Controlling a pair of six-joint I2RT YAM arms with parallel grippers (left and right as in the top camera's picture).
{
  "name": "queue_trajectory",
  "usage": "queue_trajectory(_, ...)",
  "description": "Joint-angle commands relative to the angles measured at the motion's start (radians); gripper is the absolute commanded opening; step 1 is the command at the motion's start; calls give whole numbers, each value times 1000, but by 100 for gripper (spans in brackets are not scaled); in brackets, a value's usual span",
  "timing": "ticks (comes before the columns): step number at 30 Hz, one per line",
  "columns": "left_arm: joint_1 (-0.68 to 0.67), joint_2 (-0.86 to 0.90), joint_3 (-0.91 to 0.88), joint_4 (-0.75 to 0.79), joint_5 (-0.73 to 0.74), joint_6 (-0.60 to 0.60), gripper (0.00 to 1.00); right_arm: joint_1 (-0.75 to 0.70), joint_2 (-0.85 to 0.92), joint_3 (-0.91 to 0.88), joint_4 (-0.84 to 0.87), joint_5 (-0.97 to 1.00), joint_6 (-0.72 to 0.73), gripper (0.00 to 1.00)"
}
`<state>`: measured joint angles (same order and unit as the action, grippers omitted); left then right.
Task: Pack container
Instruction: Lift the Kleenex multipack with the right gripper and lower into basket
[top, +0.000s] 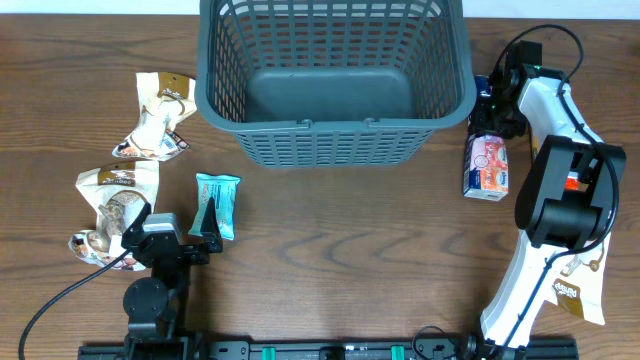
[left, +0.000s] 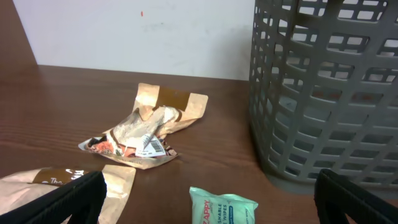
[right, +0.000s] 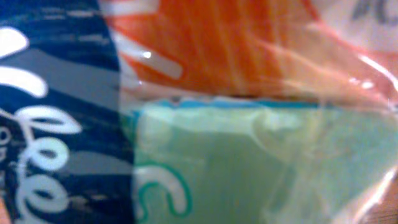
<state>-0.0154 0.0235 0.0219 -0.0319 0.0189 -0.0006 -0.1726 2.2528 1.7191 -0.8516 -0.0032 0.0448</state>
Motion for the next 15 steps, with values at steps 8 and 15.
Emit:
queue_trajectory(8, -4, 0, -18, -39, -5, -5, 98, 13, -50, 47, -9, -24, 11, 1)
queue_trajectory(15, -4, 0, -18, -39, -5, -5, 99, 13, -240, 148, 0, -23, 11, 1)
